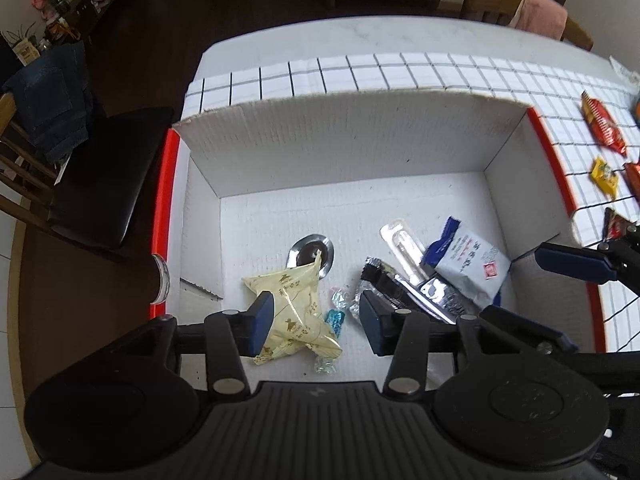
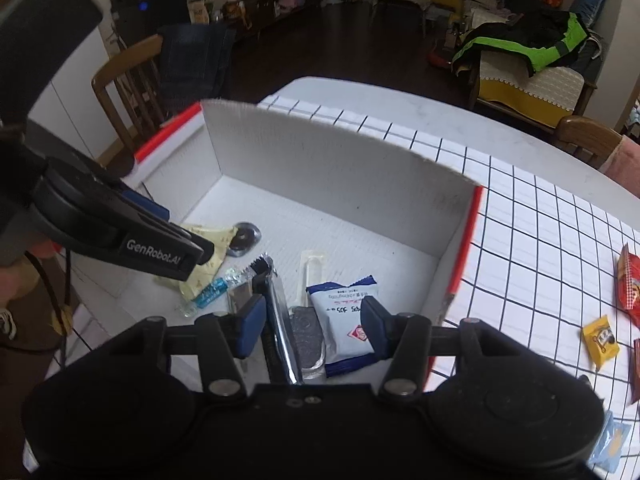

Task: Organize snacks
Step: 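Open both grippers to drop the snacks into the box, then withdraw both tools from the box back over the remaining snacks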

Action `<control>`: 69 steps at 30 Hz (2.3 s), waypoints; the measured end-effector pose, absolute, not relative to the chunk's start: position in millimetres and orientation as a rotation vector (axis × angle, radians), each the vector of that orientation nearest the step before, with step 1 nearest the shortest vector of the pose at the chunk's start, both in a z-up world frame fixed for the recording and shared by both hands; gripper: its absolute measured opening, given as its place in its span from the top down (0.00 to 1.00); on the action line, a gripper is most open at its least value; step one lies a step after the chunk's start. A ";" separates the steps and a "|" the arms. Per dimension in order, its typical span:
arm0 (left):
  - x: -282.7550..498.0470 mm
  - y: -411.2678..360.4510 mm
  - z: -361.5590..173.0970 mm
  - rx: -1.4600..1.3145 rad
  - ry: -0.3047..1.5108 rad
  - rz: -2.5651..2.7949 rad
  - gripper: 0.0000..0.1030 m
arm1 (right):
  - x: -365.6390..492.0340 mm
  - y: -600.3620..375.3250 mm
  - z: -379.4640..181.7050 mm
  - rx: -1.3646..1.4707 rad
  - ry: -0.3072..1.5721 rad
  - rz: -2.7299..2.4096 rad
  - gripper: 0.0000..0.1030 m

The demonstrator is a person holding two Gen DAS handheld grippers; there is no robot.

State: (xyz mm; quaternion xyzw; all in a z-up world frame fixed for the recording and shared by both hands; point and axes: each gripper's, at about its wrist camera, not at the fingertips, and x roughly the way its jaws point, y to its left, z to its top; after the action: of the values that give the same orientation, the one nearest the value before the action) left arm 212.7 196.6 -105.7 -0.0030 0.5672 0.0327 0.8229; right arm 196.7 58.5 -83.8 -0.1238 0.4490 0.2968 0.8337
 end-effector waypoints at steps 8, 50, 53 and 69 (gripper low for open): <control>194.1 183.9 -74.7 -0.003 1.102 0.042 0.45 | 180.2 34.6 -53.4 -0.197 0.888 0.644 0.39; 179.4 -49.0 -61.7 0.045 0.888 -0.218 0.17 | 166.5 -252.6 -57.5 -0.071 0.796 0.507 0.00; 188.4 -69.7 -71.7 0.071 0.900 -0.243 0.17 | 177.1 -267.3 -70.6 -0.123 0.811 0.539 0.00; 249.5 -144.7 -140.8 0.143 1.059 -0.247 0.17 | 228.0 -280.6 -145.2 -0.360 0.895 0.724 0.07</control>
State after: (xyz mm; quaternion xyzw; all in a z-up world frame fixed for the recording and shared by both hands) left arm 249.5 -144.7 -140.8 0.0679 0.5035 -0.1176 0.8533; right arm 228.0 -280.6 -145.2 -0.1695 0.4209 0.3405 0.8235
